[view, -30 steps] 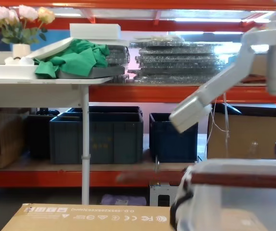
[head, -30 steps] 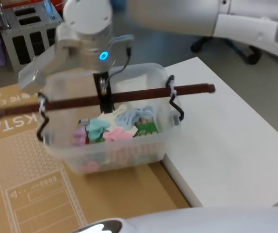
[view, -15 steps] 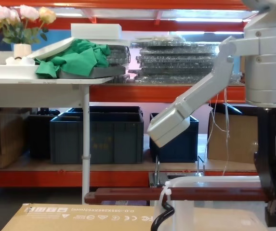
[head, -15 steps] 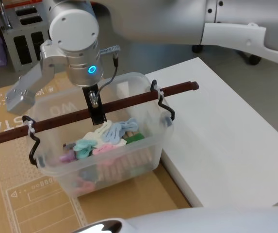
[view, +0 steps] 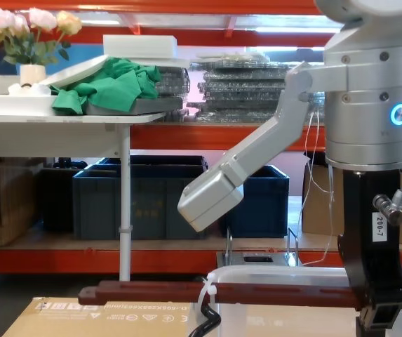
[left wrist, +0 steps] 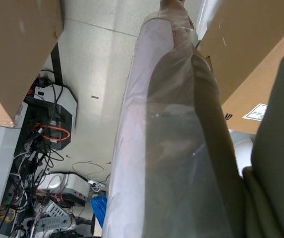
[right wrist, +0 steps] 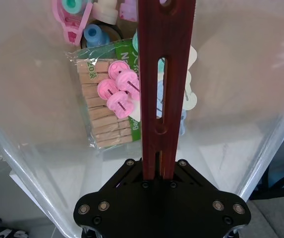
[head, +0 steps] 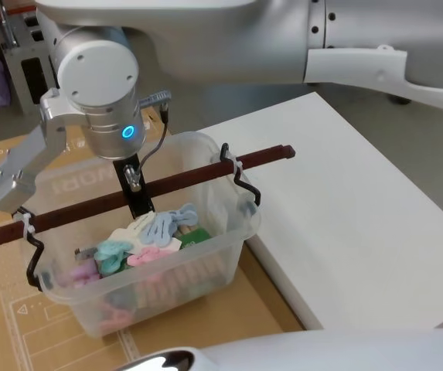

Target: Use one hand to grasp the basket and place it at the designated location.

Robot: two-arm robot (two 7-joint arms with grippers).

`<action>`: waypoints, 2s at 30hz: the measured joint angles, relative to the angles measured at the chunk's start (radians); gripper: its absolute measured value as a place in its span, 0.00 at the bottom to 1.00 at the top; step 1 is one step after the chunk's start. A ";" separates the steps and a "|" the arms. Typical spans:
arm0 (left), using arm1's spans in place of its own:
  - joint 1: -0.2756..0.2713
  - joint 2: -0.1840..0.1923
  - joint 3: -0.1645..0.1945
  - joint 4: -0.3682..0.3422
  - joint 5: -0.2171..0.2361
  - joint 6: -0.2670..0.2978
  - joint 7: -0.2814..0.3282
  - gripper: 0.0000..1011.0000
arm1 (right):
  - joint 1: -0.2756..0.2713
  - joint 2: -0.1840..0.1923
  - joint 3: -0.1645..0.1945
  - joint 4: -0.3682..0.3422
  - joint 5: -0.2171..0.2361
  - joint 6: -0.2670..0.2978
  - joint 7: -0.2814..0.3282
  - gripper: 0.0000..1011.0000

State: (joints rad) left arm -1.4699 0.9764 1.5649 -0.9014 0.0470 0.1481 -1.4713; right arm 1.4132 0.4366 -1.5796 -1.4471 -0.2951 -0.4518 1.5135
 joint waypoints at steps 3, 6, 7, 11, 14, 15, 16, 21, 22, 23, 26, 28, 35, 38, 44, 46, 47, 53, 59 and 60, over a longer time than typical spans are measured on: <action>0.000 0.000 0.000 0.000 0.000 0.000 0.000 0.00 | 0.002 -0.004 -0.007 -0.001 -0.001 0.000 -0.006 0.00; 0.000 0.000 0.000 0.000 0.000 0.000 0.000 0.00 | 0.004 -0.010 -0.014 -0.002 -0.003 0.001 -0.015 0.00; 0.000 0.000 0.000 0.000 0.000 0.000 0.000 0.00 | 0.004 -0.011 -0.015 -0.002 -0.003 0.001 -0.017 0.00; 0.000 0.000 0.000 0.000 0.000 0.000 0.000 0.00 | 0.007 -0.019 -0.024 -0.002 -0.004 0.003 -0.026 0.00; 0.000 0.000 0.000 0.000 0.000 0.000 0.000 0.00 | 0.007 -0.023 -0.031 -0.002 -0.004 0.004 -0.035 0.00; 0.000 0.000 0.000 0.000 0.000 0.000 0.000 0.00 | 0.007 -0.026 -0.034 0.000 -0.004 0.005 -0.041 0.00; 0.000 0.000 0.000 0.000 0.000 0.000 0.000 0.00 | 0.007 -0.027 -0.035 0.001 -0.004 0.005 -0.043 0.00; 0.000 0.000 0.000 0.000 0.000 0.000 0.000 0.00 | 0.001 -0.034 -0.045 0.008 -0.004 0.006 -0.063 0.00; 0.000 0.000 0.000 0.000 0.000 0.000 0.000 0.00 | 0.001 -0.034 -0.046 0.009 -0.004 0.006 -0.065 0.00; 0.000 0.000 0.000 0.000 0.000 0.000 0.000 0.00 | 0.000 -0.036 -0.049 0.011 -0.003 0.007 -0.069 0.00; 0.000 0.000 0.000 0.000 0.000 0.000 0.000 0.00 | -0.003 -0.041 -0.057 0.012 -0.003 0.010 -0.078 0.00; 0.000 0.000 0.000 0.000 0.000 0.000 0.000 0.00 | -0.004 -0.043 -0.062 0.013 -0.003 0.012 -0.082 0.00; 0.000 0.000 0.000 0.000 0.000 0.000 0.000 0.00 | -0.010 -0.047 -0.077 0.015 -0.004 0.023 -0.100 0.00; 0.000 0.000 0.000 0.000 0.000 0.000 0.000 0.00 | -0.013 -0.048 -0.083 0.013 -0.010 0.030 -0.108 0.00; 0.000 0.000 0.000 0.000 0.000 0.000 0.000 0.00 | -0.023 -0.050 -0.088 0.012 -0.023 0.044 -0.118 0.00; 0.000 0.000 0.000 0.000 0.000 0.000 0.000 0.00 | -0.026 -0.050 -0.088 0.010 -0.026 0.049 -0.120 0.00; 0.000 0.000 0.000 0.000 0.000 0.000 0.000 0.00 | -0.027 -0.050 -0.088 0.009 -0.027 0.051 -0.120 0.00; 0.000 0.000 0.000 0.000 0.000 0.000 0.000 0.00 | -0.032 -0.045 -0.088 0.001 -0.029 0.053 -0.123 0.00; 0.000 0.000 0.000 0.000 0.000 0.000 0.000 0.00 | -0.035 -0.032 -0.088 -0.017 -0.031 0.058 -0.126 0.03; 0.000 0.000 0.000 0.000 0.000 0.000 0.000 0.00 | -0.036 -0.023 -0.085 -0.025 -0.032 0.059 -0.131 0.05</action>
State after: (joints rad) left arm -1.4699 0.9764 1.5649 -0.9014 0.0471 0.1481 -1.4713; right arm 1.3776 0.4139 -1.6646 -1.4717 -0.3271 -0.3933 1.3822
